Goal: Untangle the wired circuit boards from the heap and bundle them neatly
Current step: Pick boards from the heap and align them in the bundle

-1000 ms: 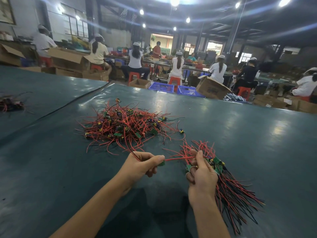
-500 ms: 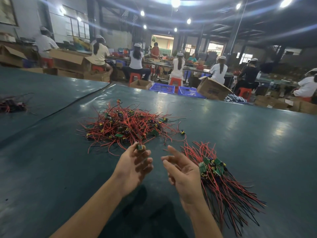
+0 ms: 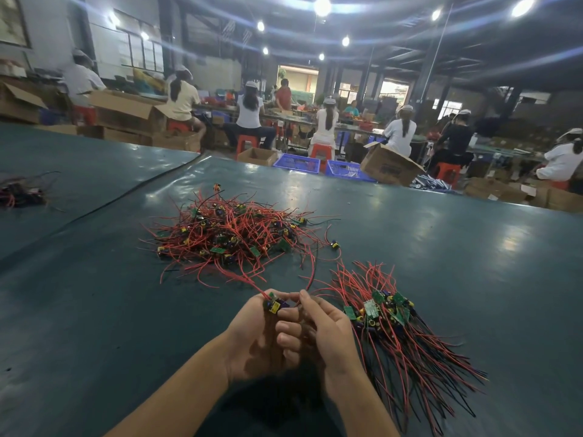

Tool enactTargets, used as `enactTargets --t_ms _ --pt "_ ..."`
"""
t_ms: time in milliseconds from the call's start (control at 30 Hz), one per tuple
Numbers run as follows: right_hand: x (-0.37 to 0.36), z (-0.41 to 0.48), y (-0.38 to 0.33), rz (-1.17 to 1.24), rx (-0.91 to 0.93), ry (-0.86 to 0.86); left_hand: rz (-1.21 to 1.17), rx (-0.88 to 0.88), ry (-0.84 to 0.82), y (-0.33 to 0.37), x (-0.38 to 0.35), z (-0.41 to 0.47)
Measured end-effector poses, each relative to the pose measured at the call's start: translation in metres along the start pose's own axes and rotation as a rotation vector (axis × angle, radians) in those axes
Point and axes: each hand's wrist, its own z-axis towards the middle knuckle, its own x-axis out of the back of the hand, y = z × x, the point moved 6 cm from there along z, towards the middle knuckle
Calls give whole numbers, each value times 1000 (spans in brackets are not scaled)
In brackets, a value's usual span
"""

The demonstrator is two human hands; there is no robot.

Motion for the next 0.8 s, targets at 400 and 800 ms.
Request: enactTargets --t_ms 400,800 --pt "22 6 -10 -52 155 245 418 -278 407 15 17 1" --pt "36 13 -10 50 172 373 623 -636 439 35 9 -6"
